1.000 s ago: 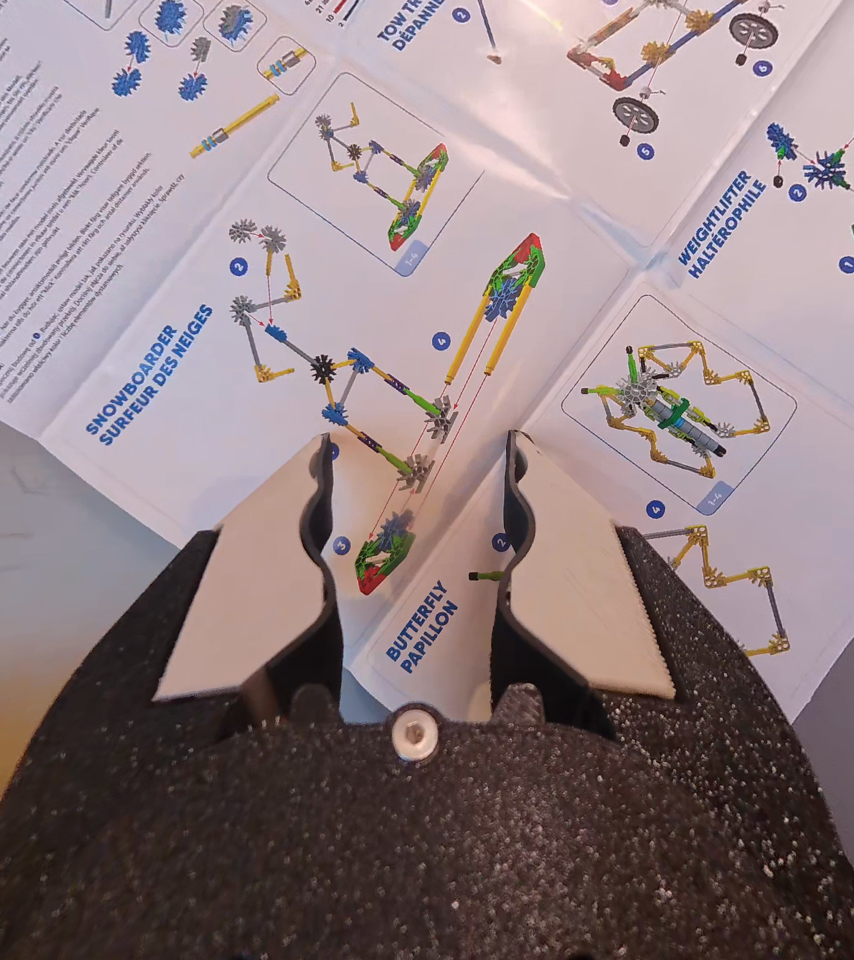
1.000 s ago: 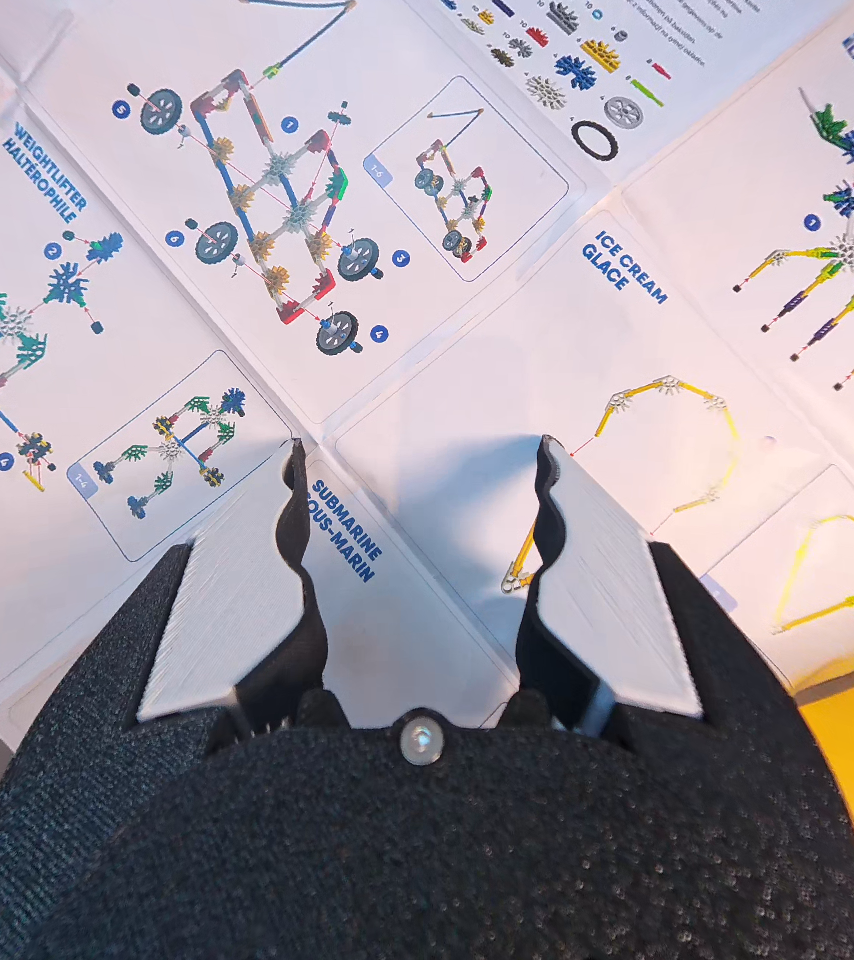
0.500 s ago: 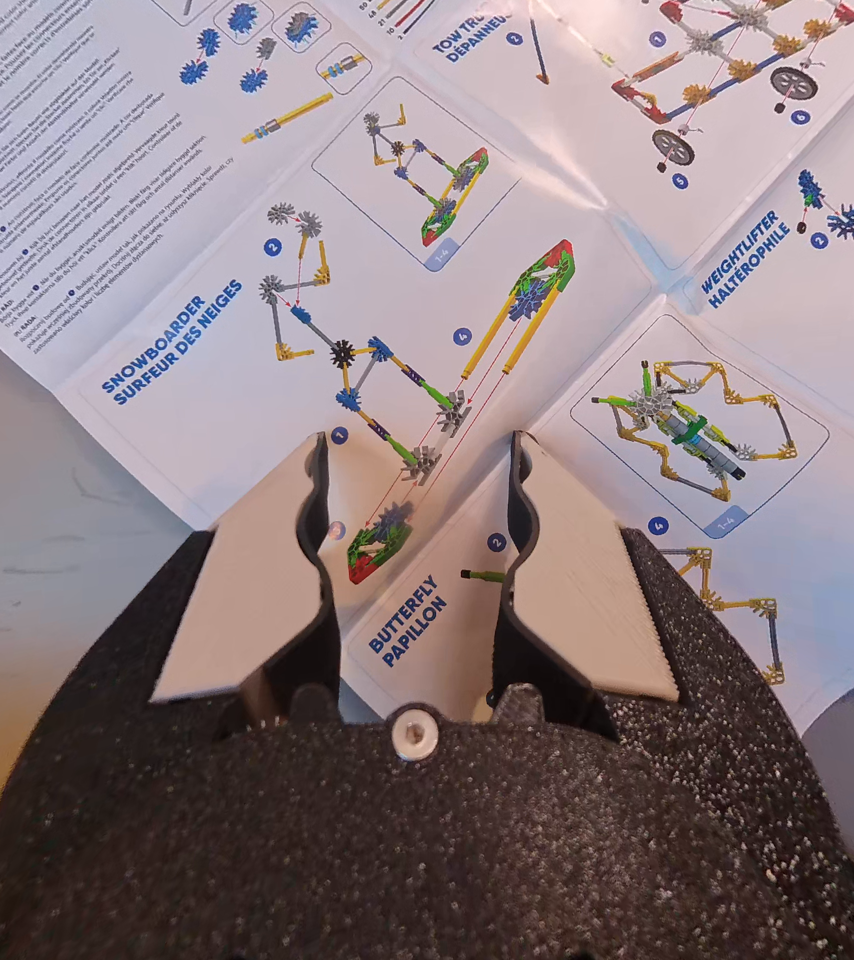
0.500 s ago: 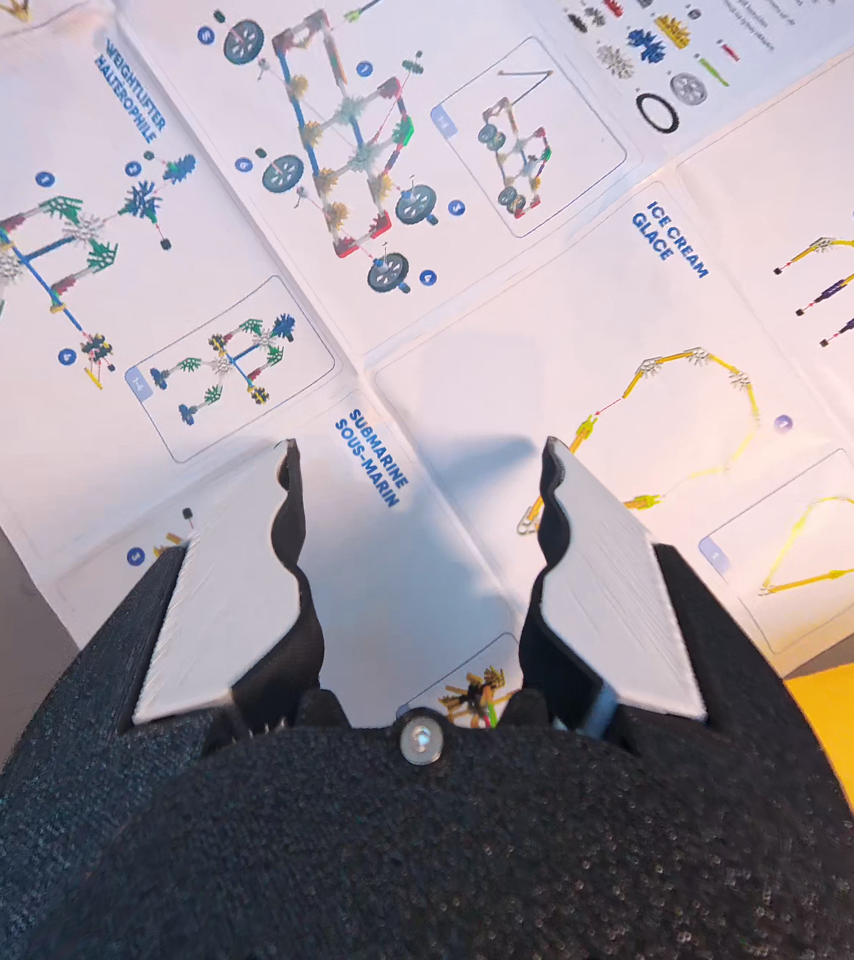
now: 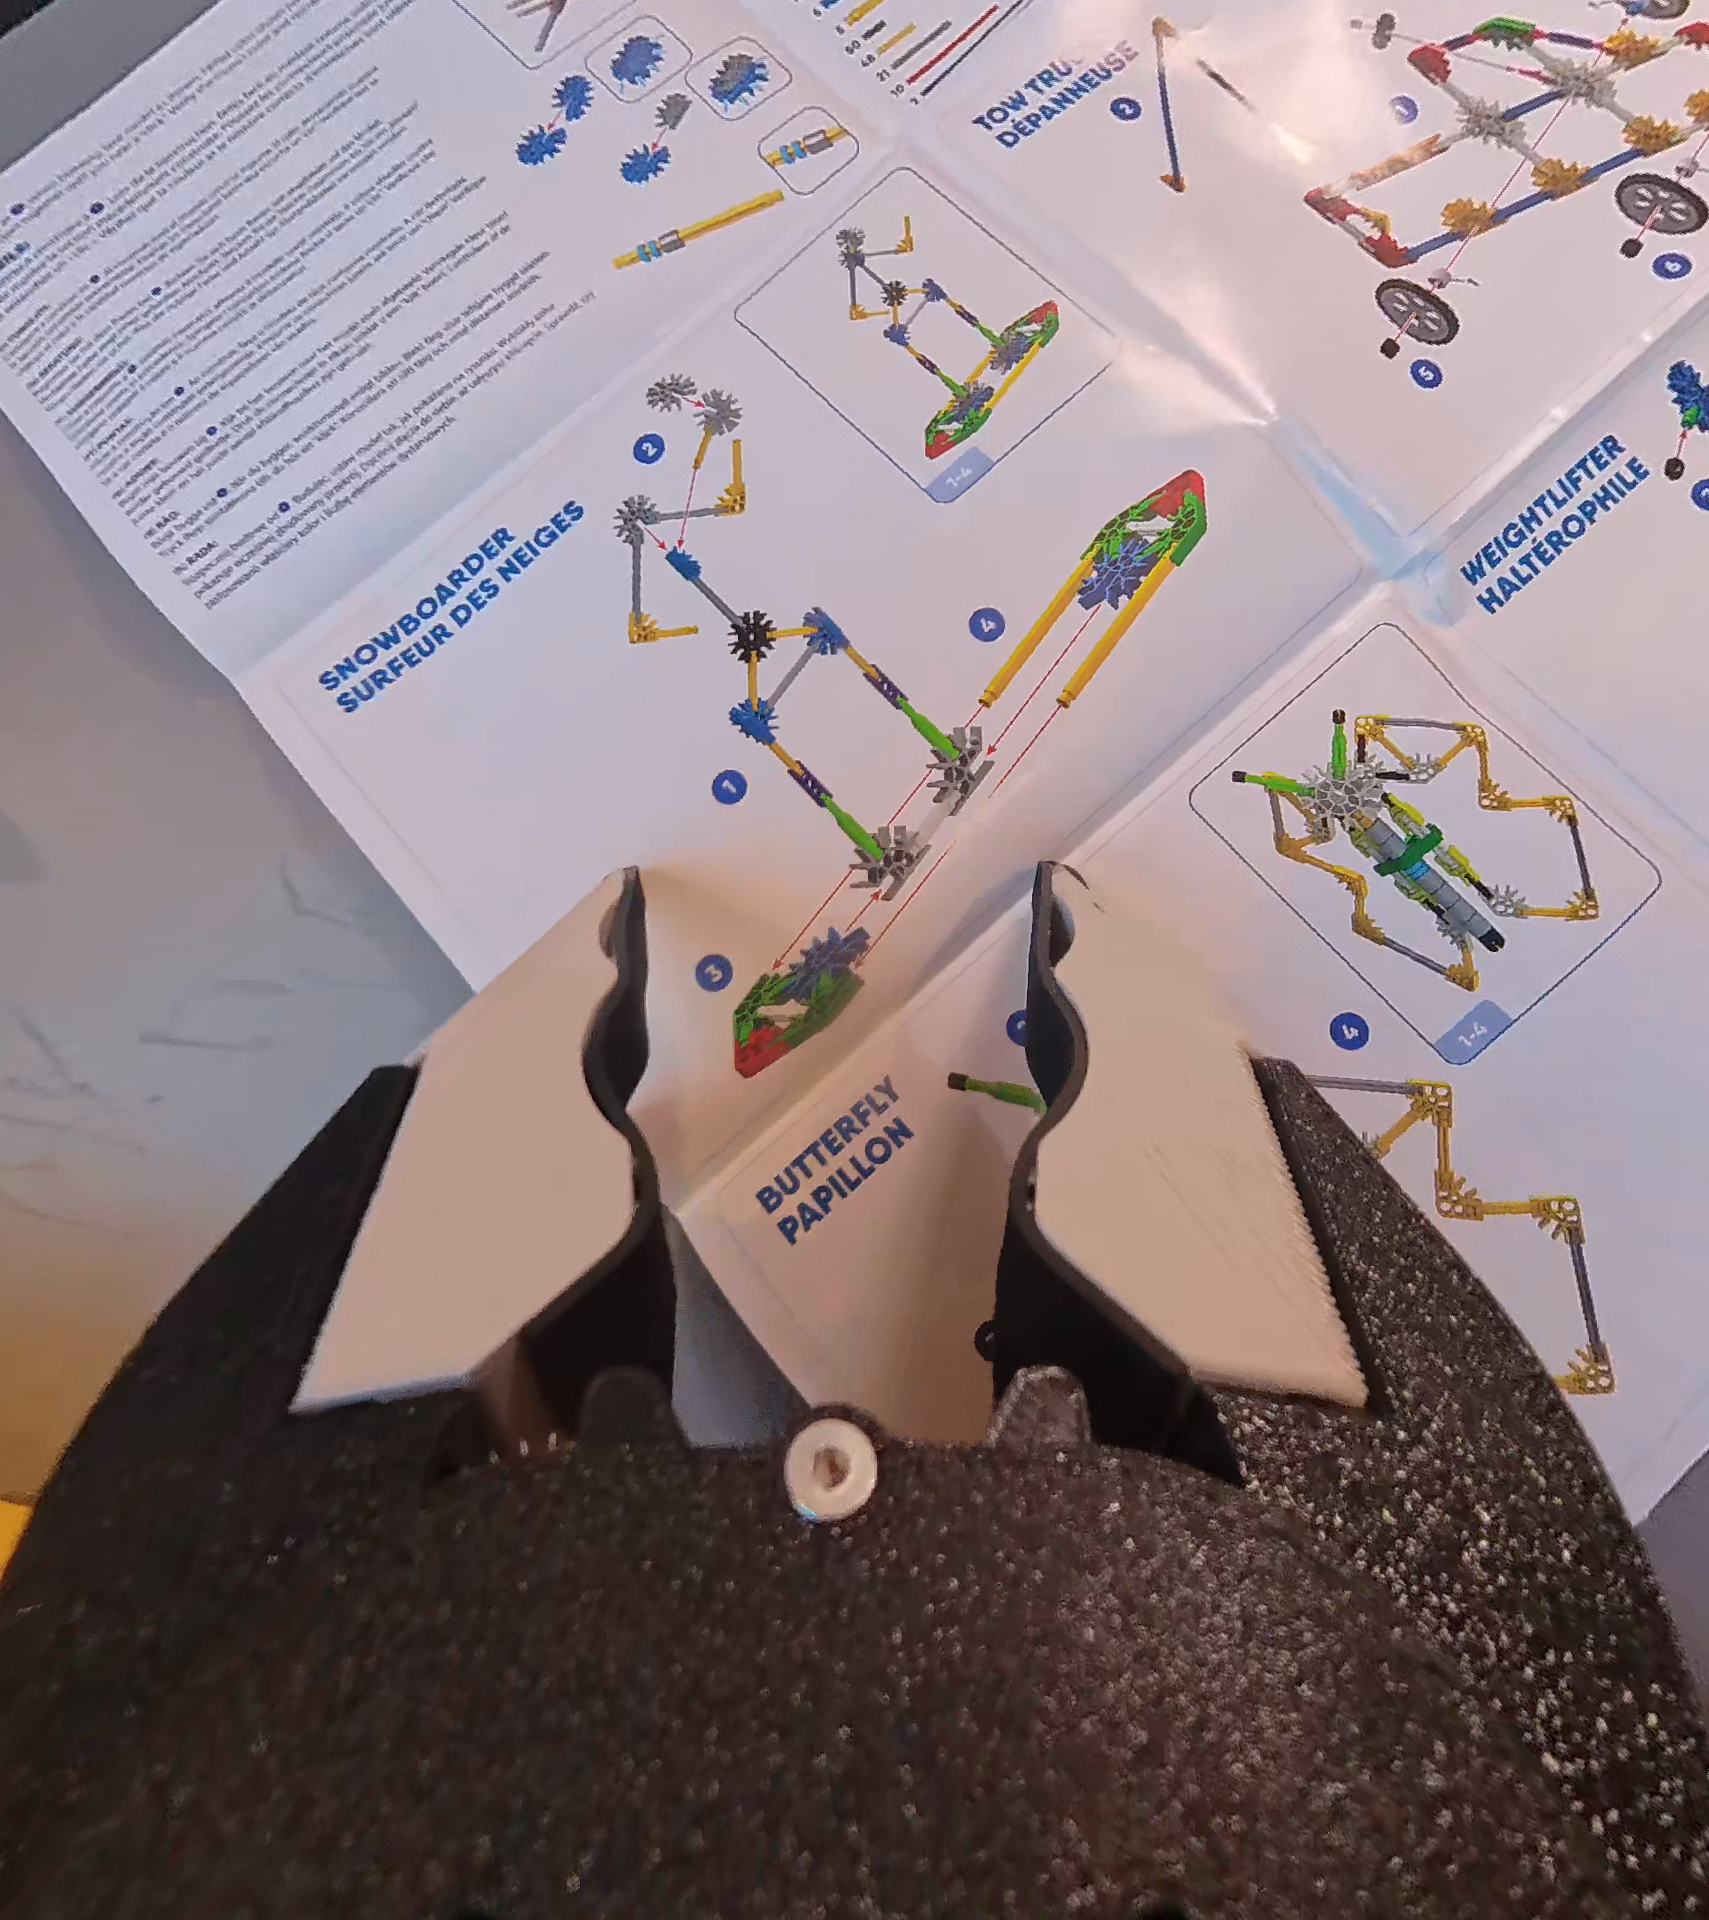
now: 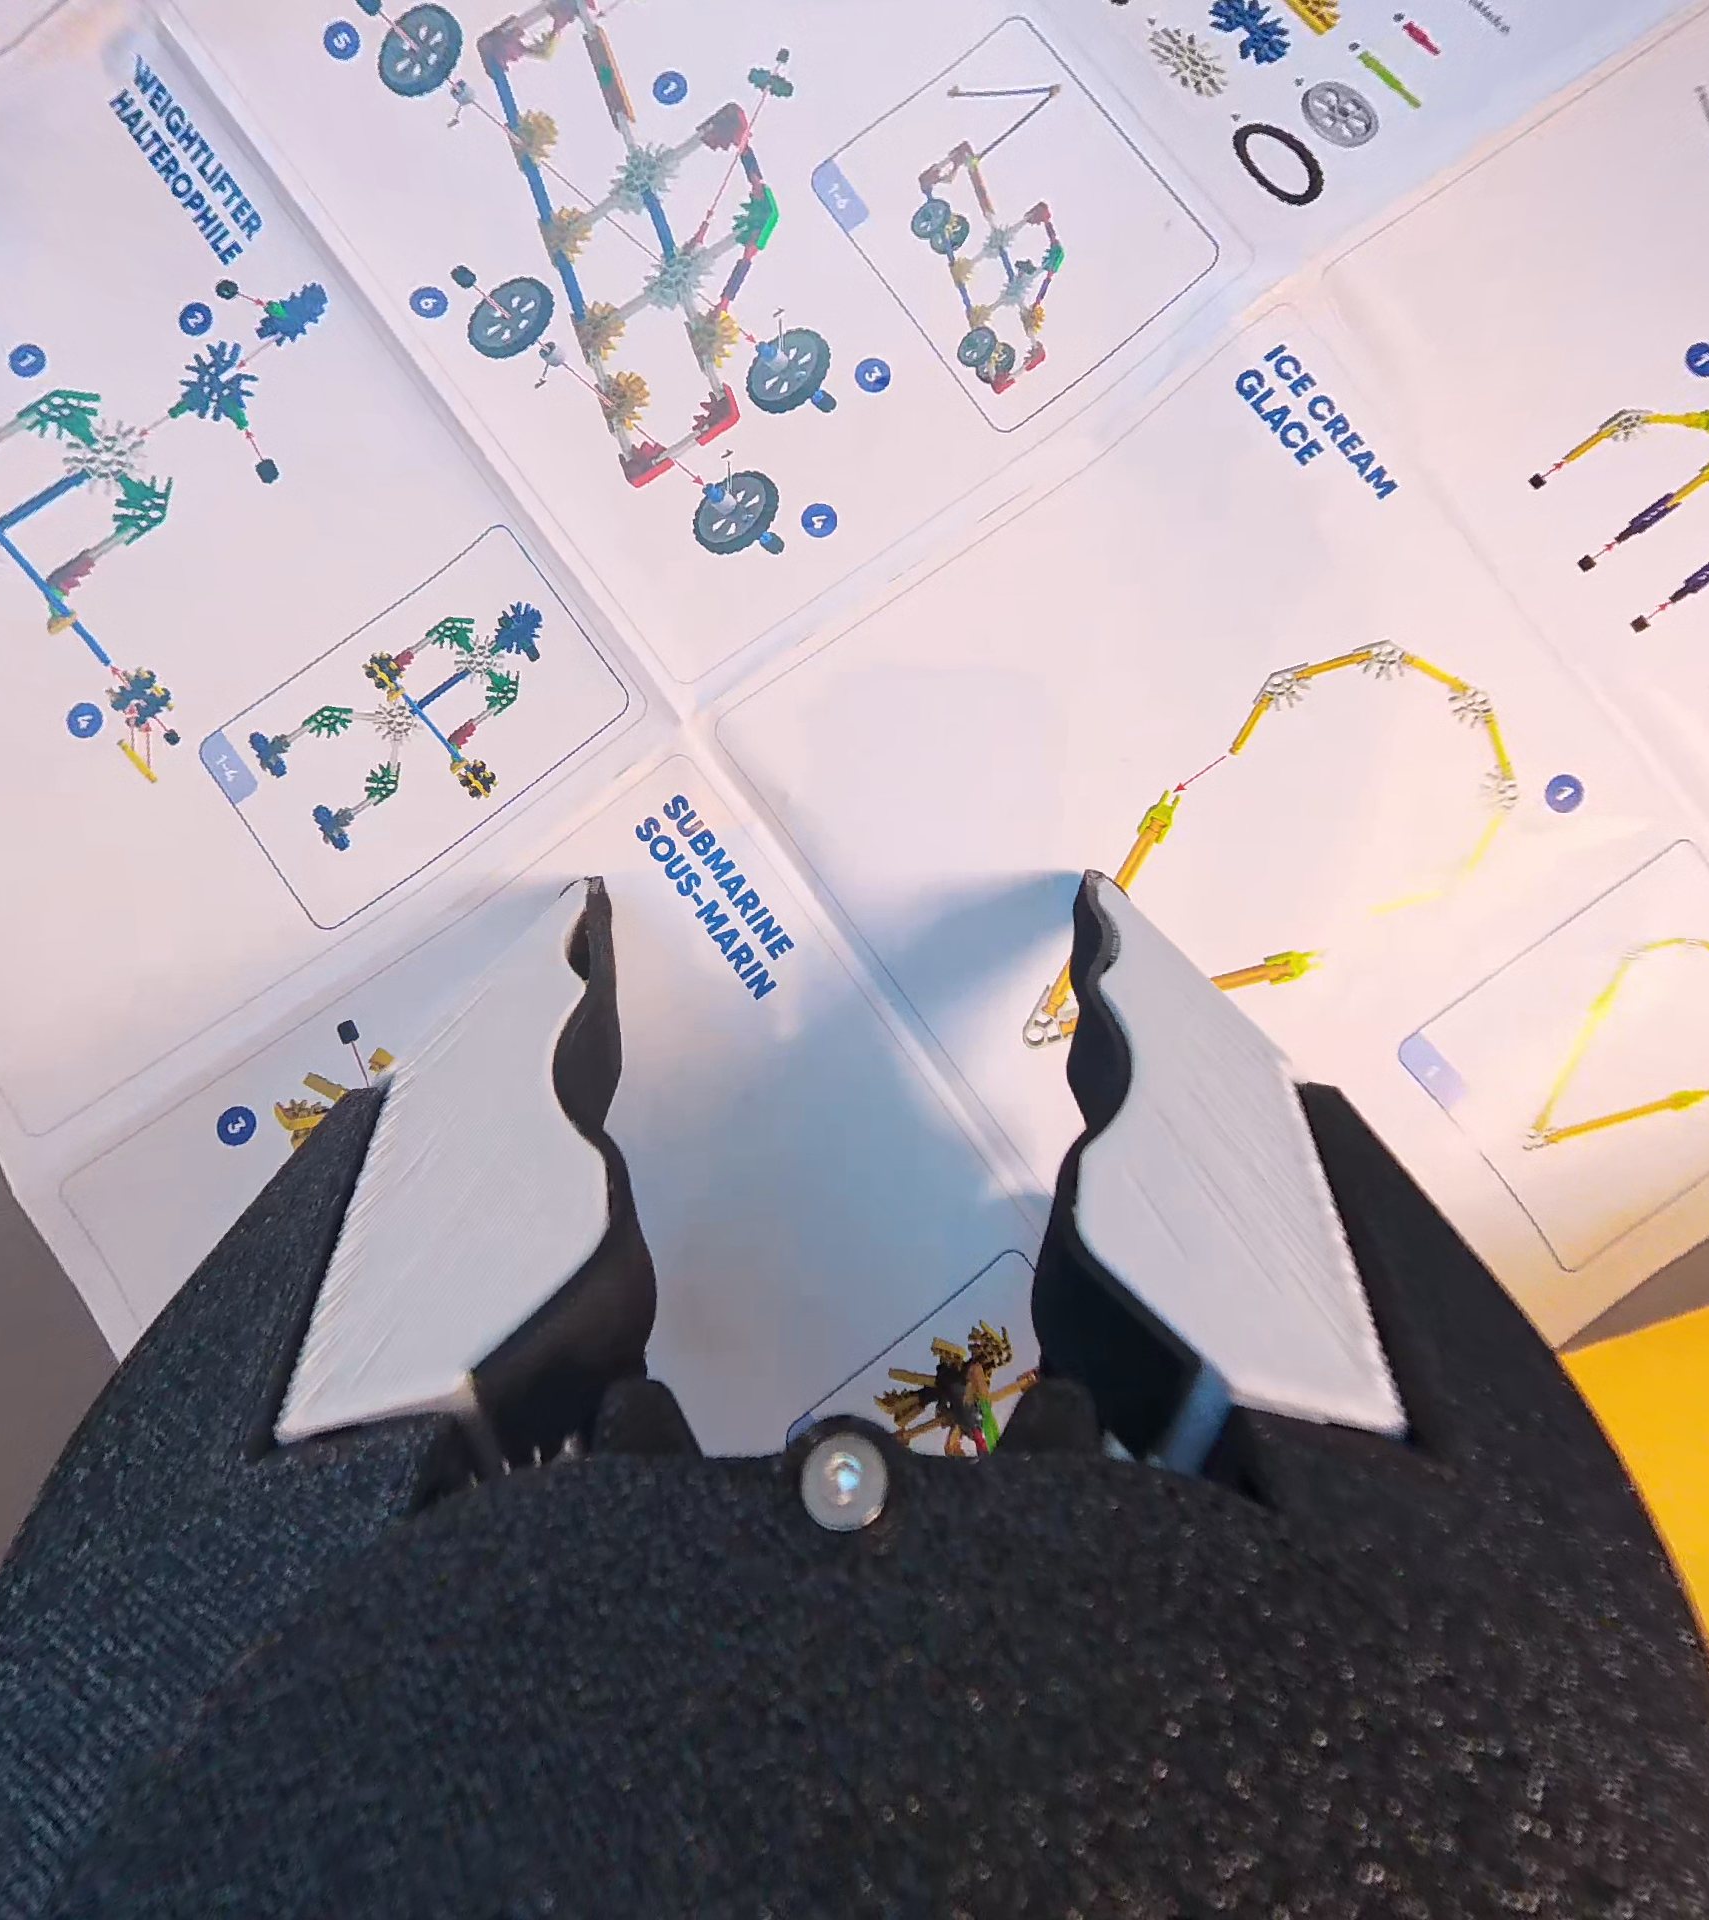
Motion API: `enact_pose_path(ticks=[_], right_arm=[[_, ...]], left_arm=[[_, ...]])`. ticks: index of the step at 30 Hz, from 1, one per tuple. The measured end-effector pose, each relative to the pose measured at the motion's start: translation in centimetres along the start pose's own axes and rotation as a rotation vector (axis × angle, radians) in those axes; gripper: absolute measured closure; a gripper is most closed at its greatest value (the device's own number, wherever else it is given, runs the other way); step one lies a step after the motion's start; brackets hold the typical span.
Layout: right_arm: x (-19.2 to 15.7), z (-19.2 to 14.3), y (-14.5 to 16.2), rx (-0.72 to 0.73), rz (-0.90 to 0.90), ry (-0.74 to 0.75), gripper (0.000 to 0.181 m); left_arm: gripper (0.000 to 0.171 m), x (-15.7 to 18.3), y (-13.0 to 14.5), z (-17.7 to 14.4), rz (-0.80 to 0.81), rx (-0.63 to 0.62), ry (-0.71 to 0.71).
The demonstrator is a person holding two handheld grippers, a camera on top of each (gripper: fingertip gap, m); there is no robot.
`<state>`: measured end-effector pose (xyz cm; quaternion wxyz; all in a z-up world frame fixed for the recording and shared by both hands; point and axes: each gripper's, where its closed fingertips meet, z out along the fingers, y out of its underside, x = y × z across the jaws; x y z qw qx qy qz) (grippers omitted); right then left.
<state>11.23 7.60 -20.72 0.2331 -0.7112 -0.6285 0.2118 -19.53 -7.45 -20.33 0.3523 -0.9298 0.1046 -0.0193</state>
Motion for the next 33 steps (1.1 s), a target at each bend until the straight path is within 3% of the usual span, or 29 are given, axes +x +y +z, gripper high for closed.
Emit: enact_pose_path(ticks=[10,22,33], right_arm=[[0.2,-0.1,0.0,0.02,0.012,-0.008,0.097],[0.3,0.0,-0.1,0.021,-0.004,0.013,0.098],[0.2,0.1,-0.2,0.024,-0.023,0.019,0.094]], left_arm=[[0.076,-2.0,0.3,0.3,-0.137,0.053,-0.077],[0.098,-1.4,0.0,0.3,-0.147,0.083,-0.058],[0.103,-1.7,-1.1,-0.6,-0.13,0.163,-0.079]])
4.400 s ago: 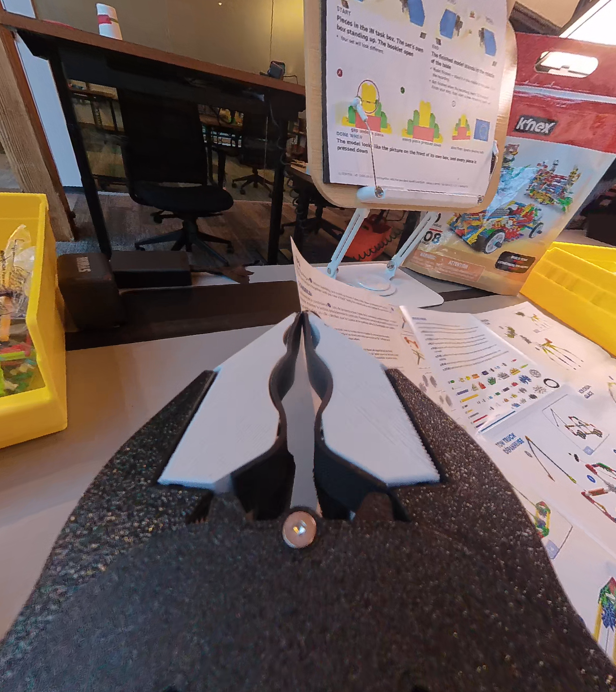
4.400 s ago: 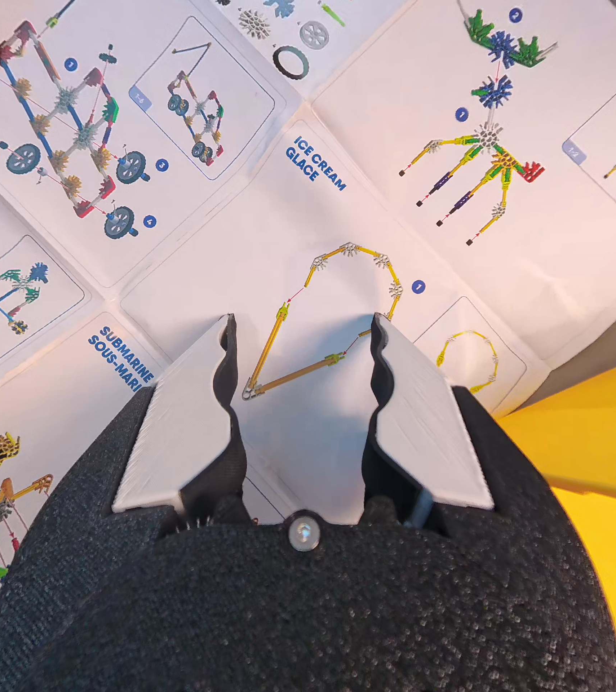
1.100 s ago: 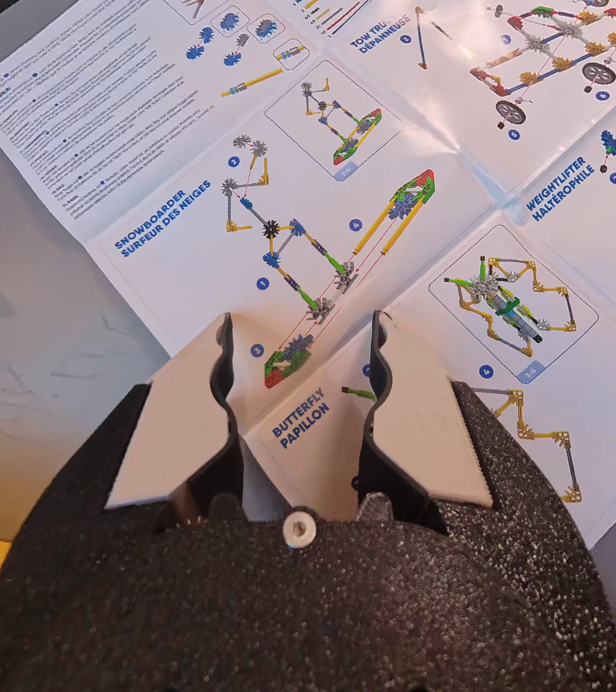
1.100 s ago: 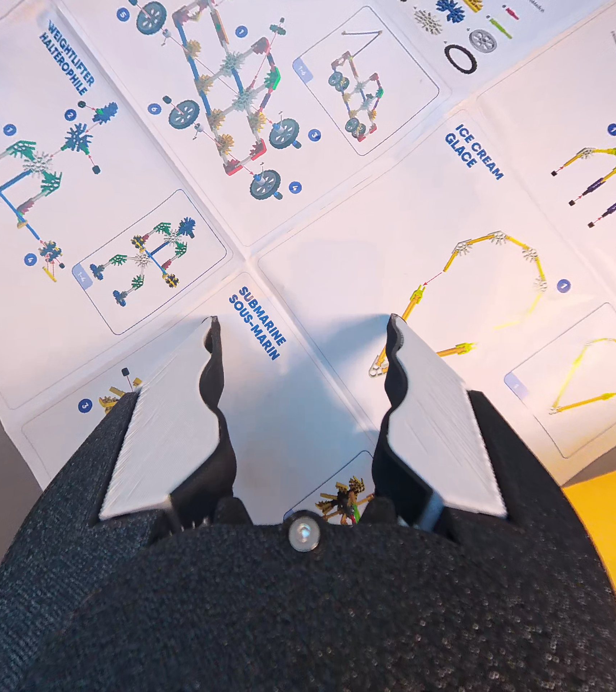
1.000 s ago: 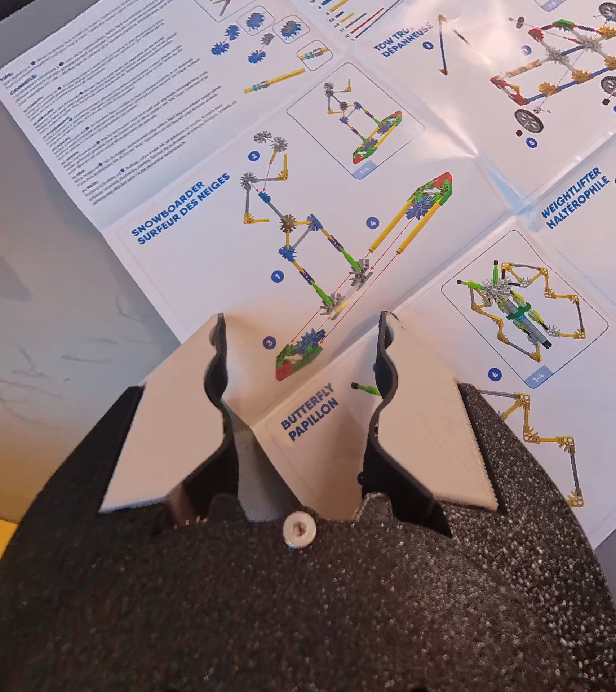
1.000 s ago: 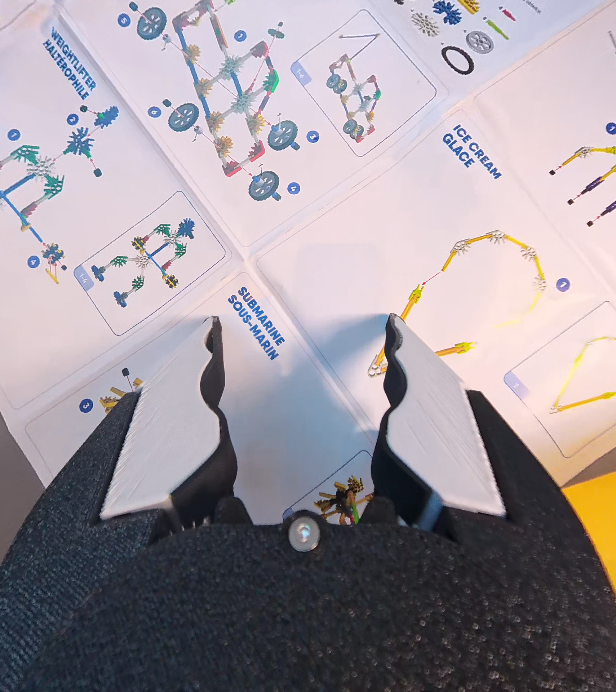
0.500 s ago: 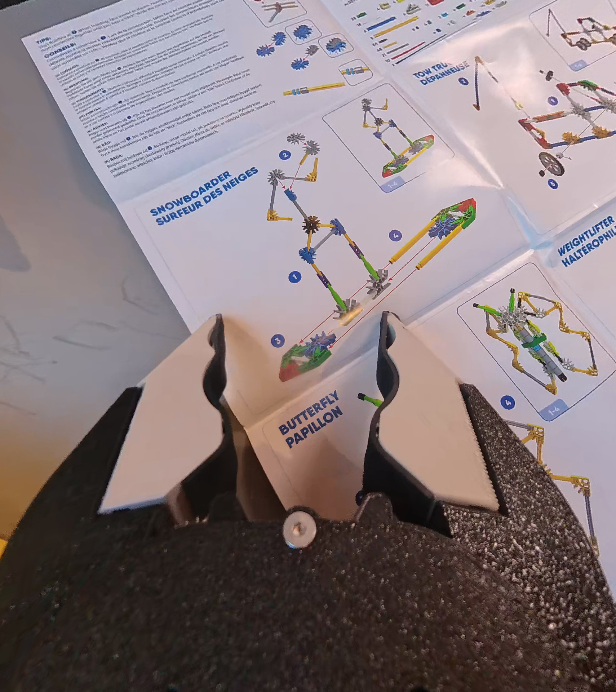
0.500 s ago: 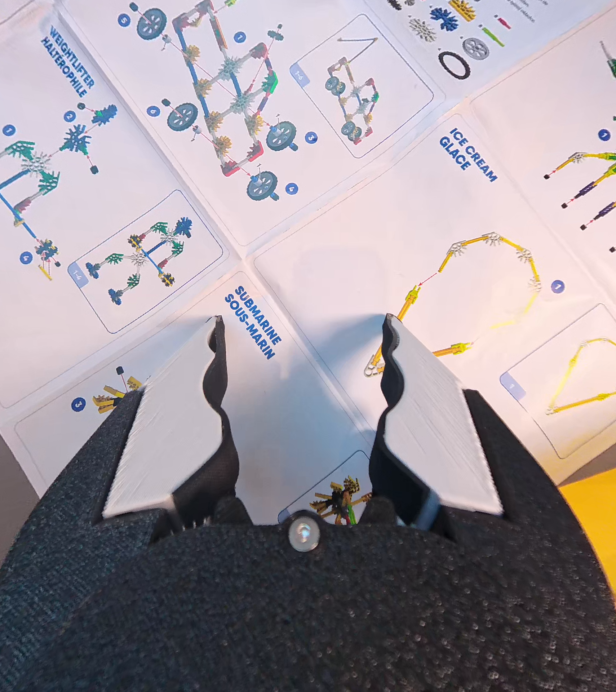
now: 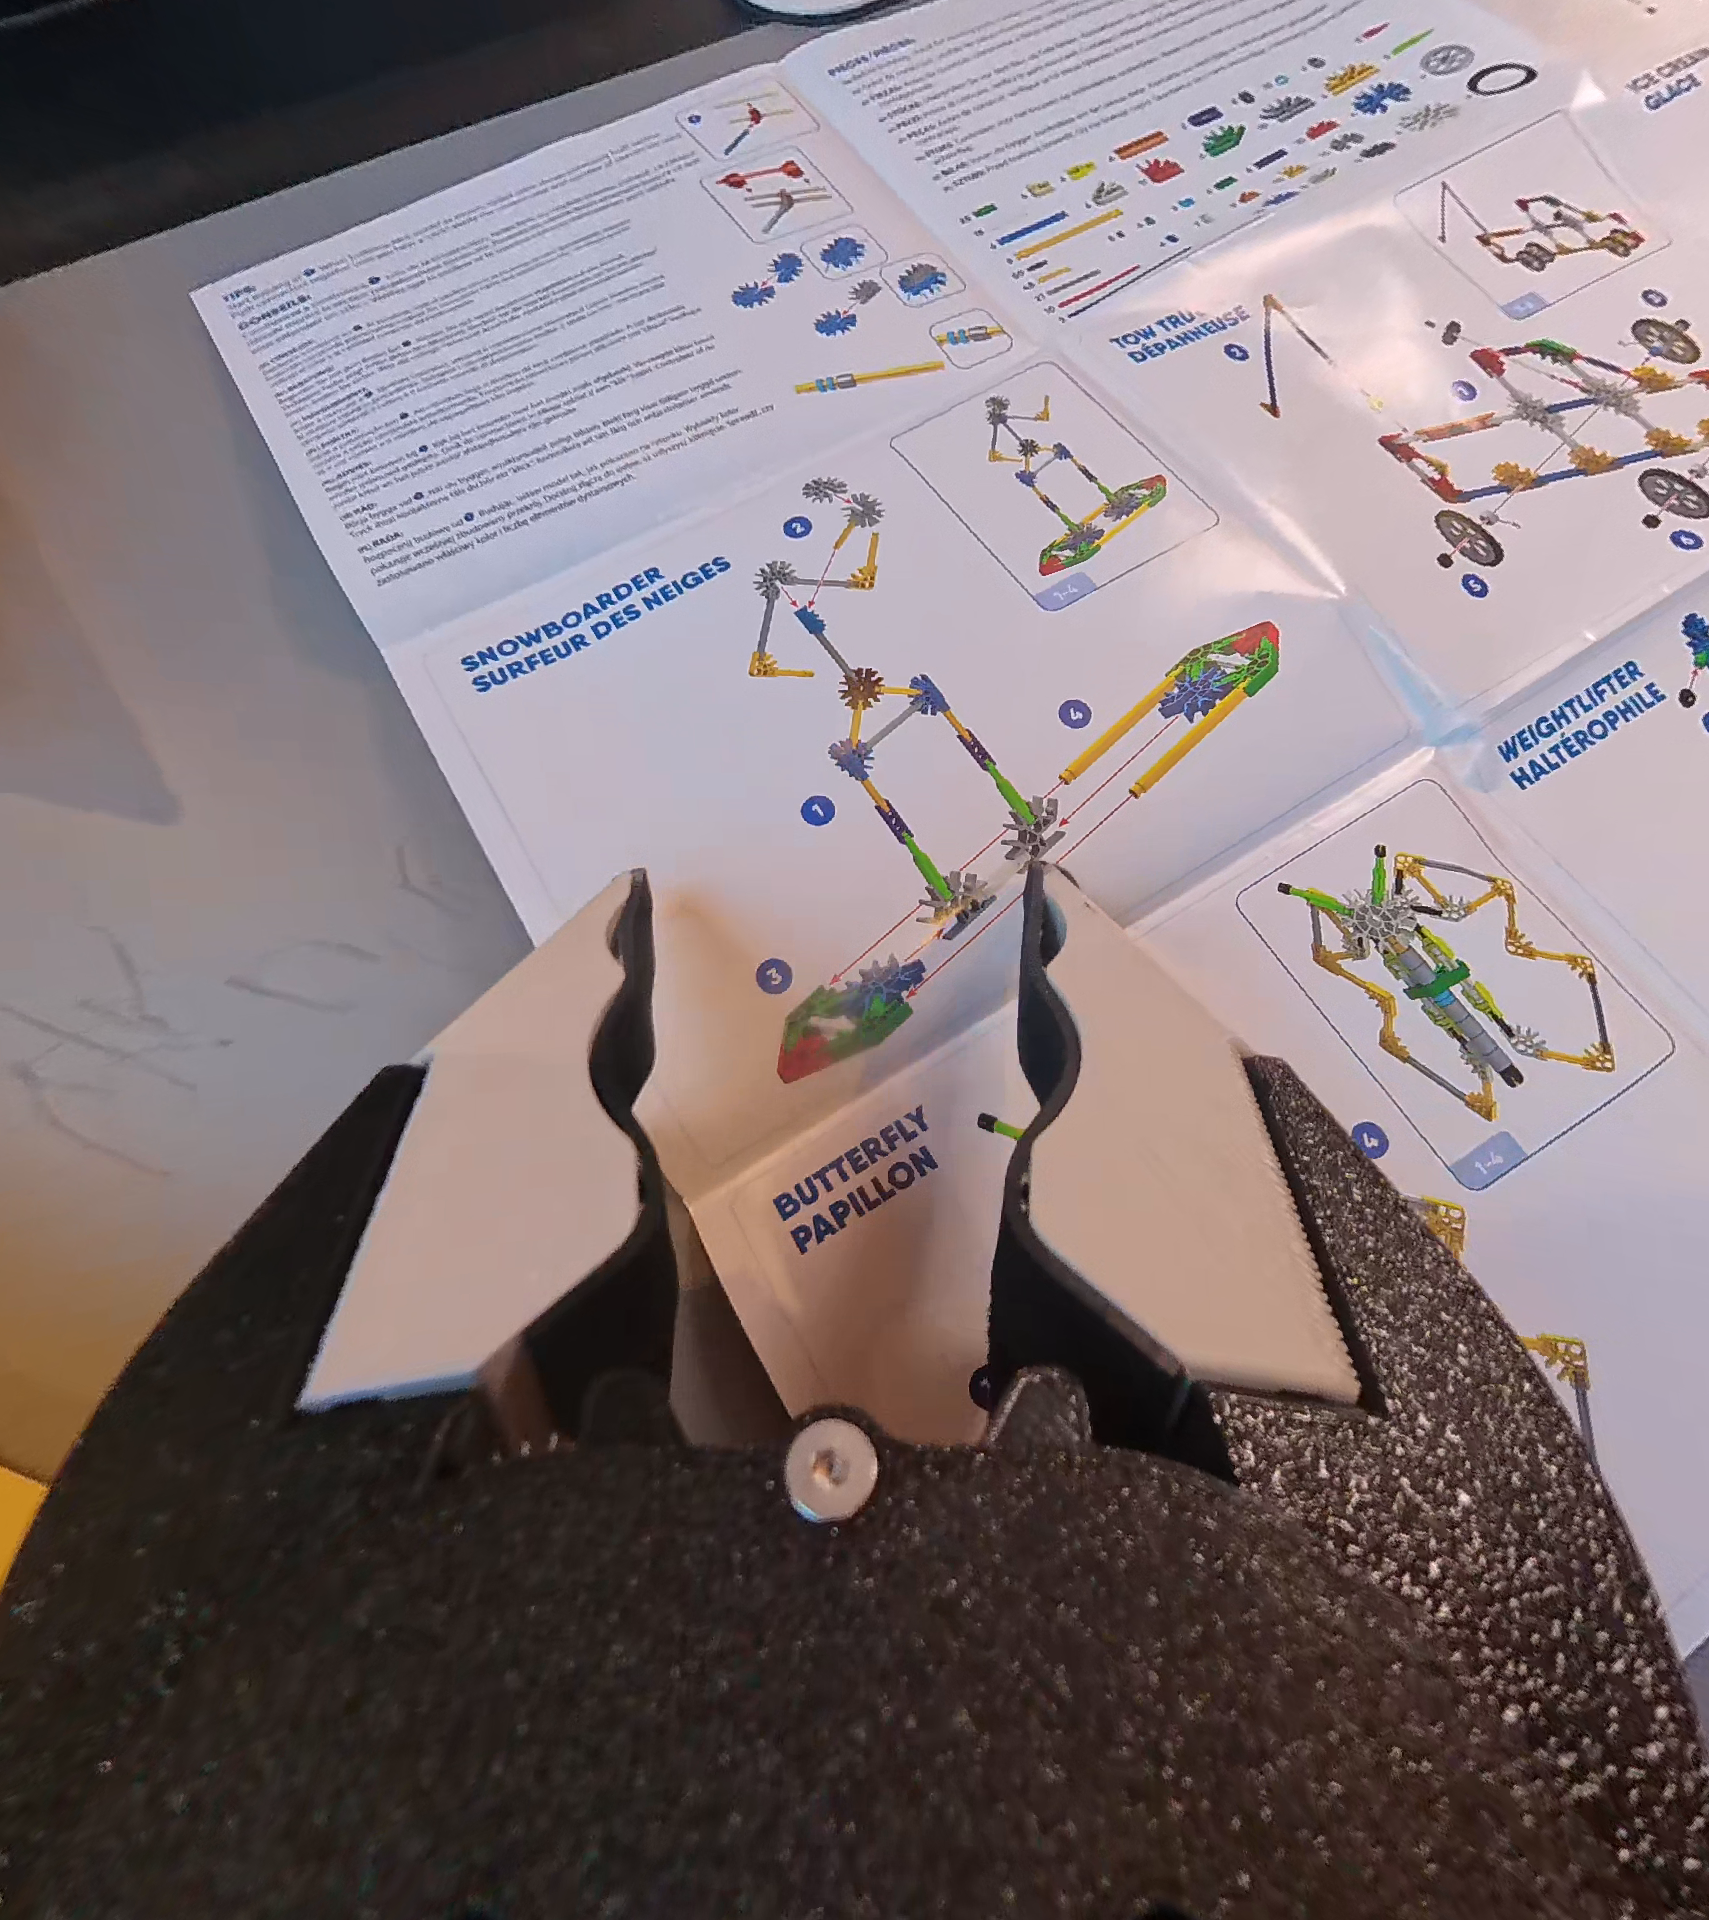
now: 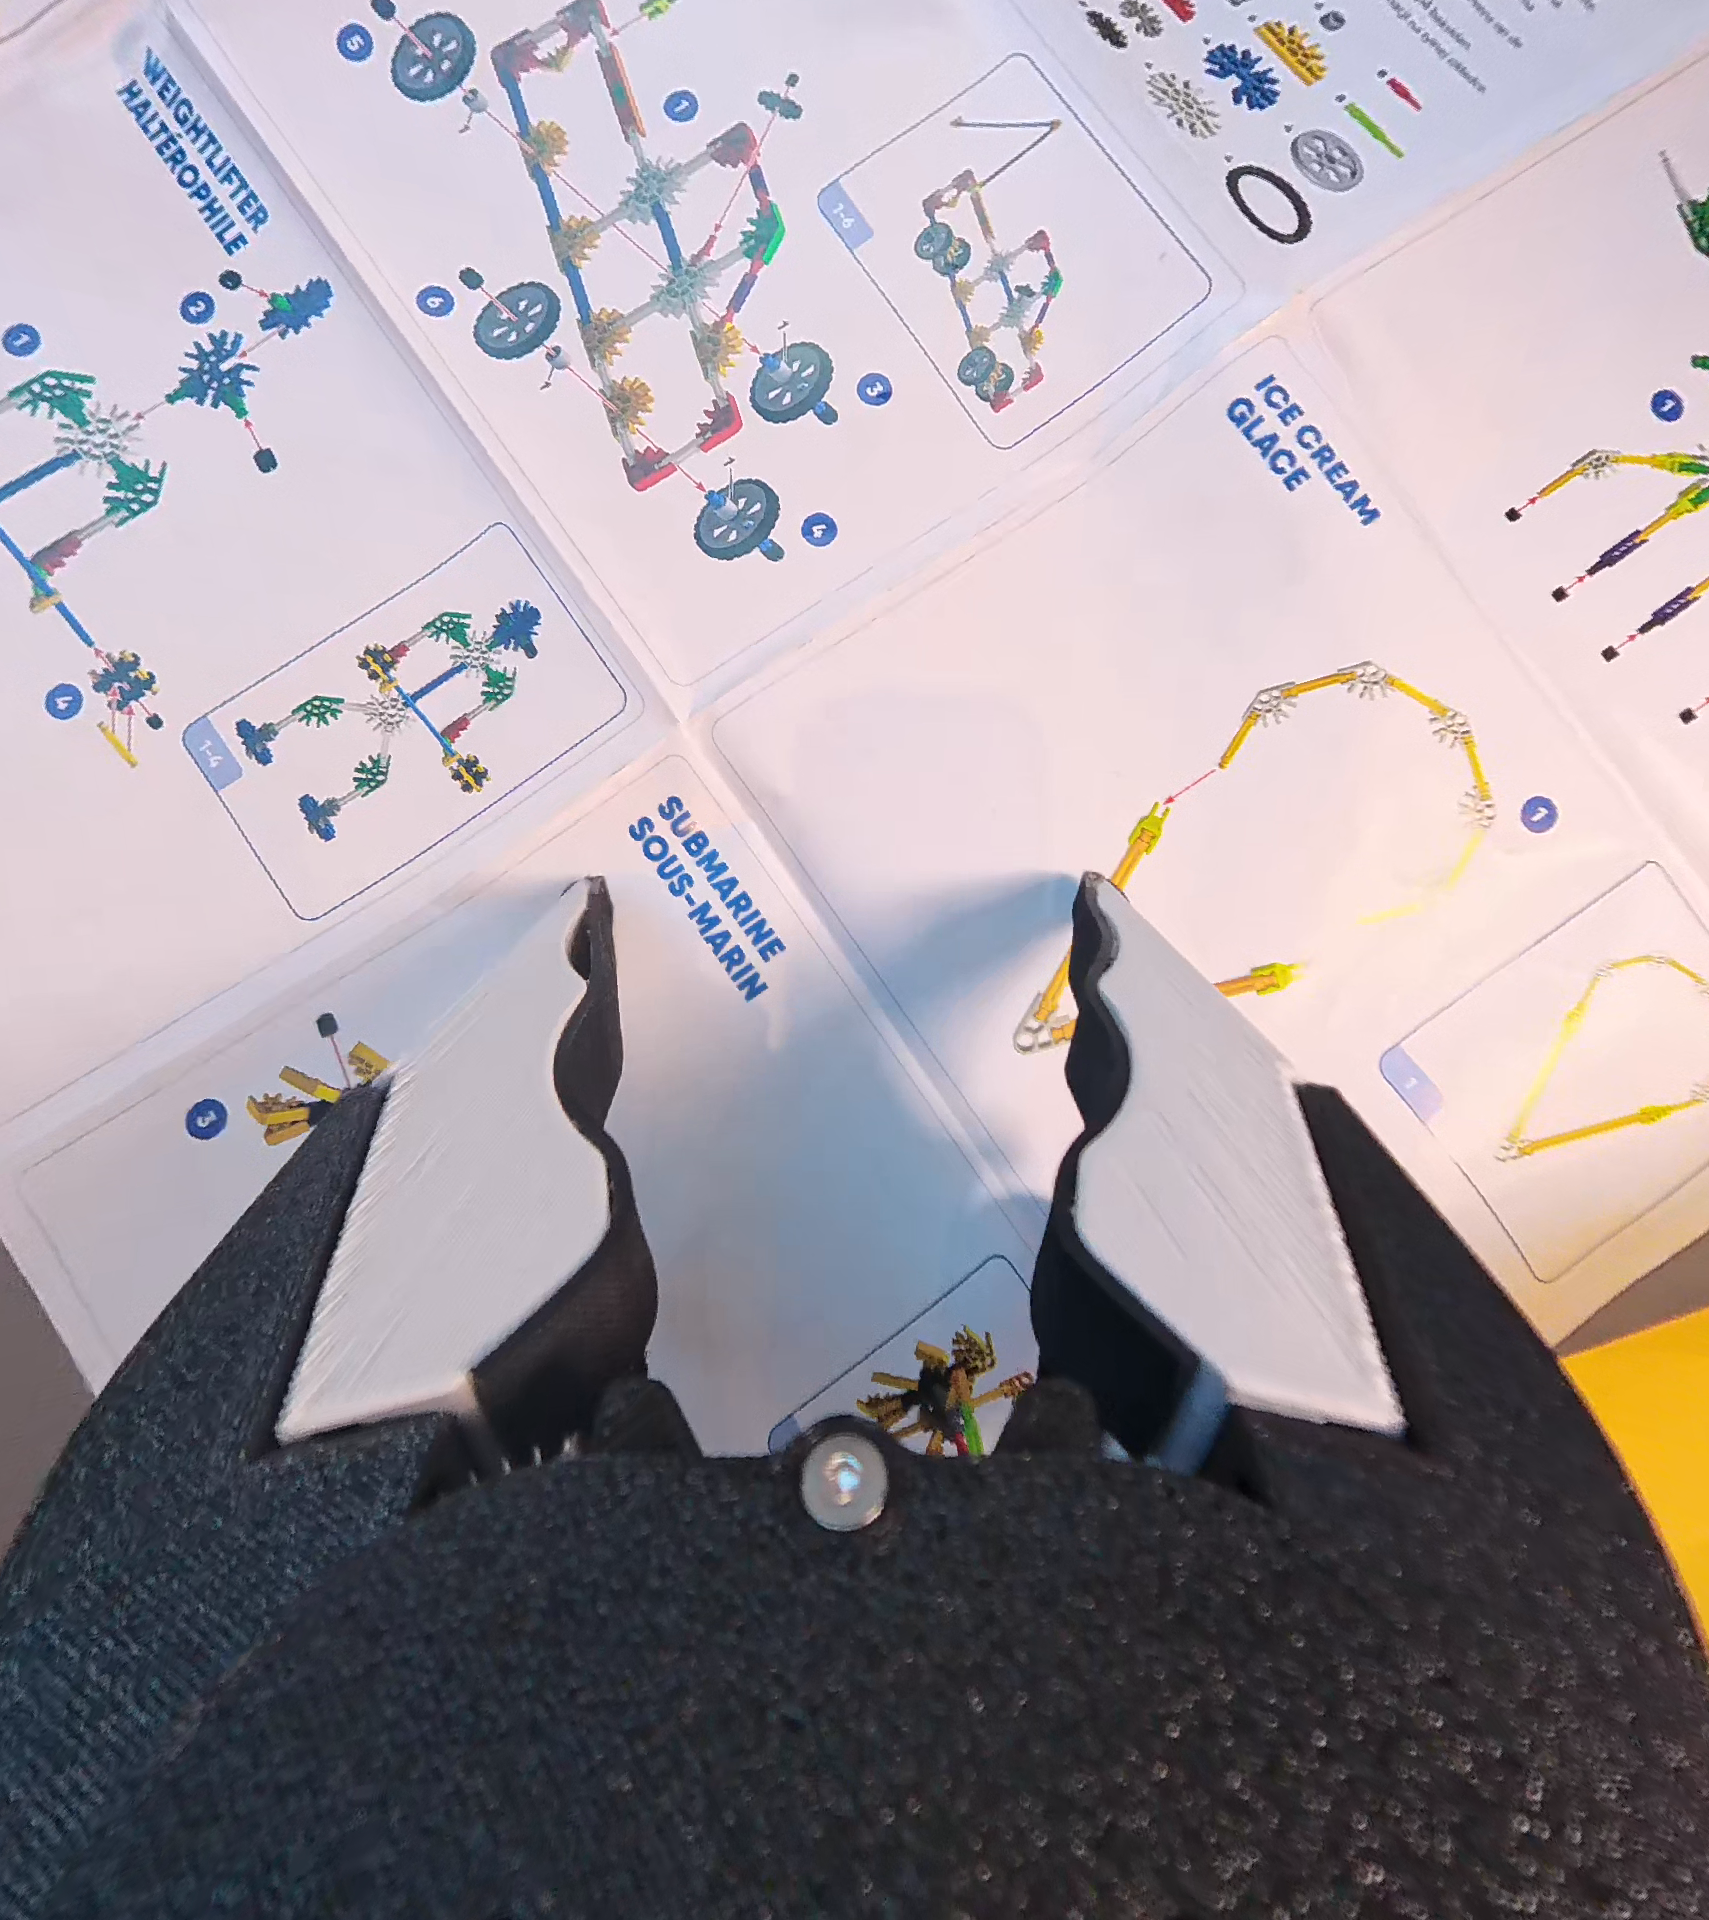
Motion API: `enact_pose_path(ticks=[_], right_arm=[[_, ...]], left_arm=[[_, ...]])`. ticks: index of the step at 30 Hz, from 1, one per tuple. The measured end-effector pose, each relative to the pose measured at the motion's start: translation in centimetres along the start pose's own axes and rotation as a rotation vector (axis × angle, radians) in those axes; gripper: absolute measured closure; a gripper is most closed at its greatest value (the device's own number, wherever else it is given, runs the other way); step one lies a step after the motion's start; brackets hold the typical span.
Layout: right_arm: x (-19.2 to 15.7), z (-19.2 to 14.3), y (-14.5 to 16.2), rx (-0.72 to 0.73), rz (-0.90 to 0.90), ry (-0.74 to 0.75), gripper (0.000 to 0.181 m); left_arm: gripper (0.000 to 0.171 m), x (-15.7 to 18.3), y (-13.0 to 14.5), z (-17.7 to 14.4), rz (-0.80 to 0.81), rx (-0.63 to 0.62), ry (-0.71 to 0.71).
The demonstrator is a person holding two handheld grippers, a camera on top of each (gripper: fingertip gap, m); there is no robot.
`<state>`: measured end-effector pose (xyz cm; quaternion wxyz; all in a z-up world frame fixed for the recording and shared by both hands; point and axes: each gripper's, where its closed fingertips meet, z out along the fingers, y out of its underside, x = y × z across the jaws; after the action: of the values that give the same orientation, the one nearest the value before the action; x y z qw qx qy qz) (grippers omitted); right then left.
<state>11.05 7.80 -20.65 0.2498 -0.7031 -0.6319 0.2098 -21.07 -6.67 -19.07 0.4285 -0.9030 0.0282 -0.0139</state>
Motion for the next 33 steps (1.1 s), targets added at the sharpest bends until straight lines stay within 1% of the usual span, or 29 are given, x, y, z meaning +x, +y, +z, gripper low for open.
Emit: enact_pose_path(ticks=[4,7,11,13,17,20,23,25,27,30,33], right_arm=[[-0.4,-0.1,-0.6,0.027,-0.014,-0.015,0.093],[-0.7,-0.4,-1.5,0.077,-0.026,-0.023,0.092],[-1.5,-1.1,-3.8,0.206,-0.071,-0.047,0.091],[-2.1,-1.6,-5.0,0.281,-0.098,-0.067,0.091],[-2.6,-2.5,-6.4,0.359,-0.129,-0.067,0.091],[-2.5,-3.8,-7.1,0.394,-0.156,-0.032,0.092],[-2.3,-6.6,-7.7,0.43,-0.184,0.033,0.092],[-3.4,-8.4,-6.7,0.409,-0.207,0.028,0.093],[-4.9,-9.3,-4.5,0.355,-0.235,0.02,0.095],[-7.9,-8.8,0.3,0.218,-0.274,-0.009,0.096],[-9.8,-7.3,4.6,0.075,-0.321,0.021,0.097]], left_arm=[[0.097,0.8,-0.4,0.1,0.026,0.02,0.032],[0.092,1.5,-1.1,-0.2,0.052,0.062,0.055],[0.088,2.6,-2.9,-1.2,0.094,0.167,0.09],[0.089,3.1,-3.9,-1.7,0.11,0.222,0.104],[0.09,4.1,-4.6,-2.3,0.132,0.266,0.133],[0.088,5.0,-5.3,-3.3,0.194,0.282,0.133],[0.089,6.8,-5.9,-5.5,0.307,0.277,0.149],[0.086,8.8,-4.8,-7.0,0.358,0.223,0.22],[0.086,10.8,-2.6,-8.2,0.422,0.152,0.275],[0.087,13.2,1.6,-8.9,0.501,0.045,0.316],[0.089,14.2,5.0,-8.5,0.554,-0.045,0.287]])
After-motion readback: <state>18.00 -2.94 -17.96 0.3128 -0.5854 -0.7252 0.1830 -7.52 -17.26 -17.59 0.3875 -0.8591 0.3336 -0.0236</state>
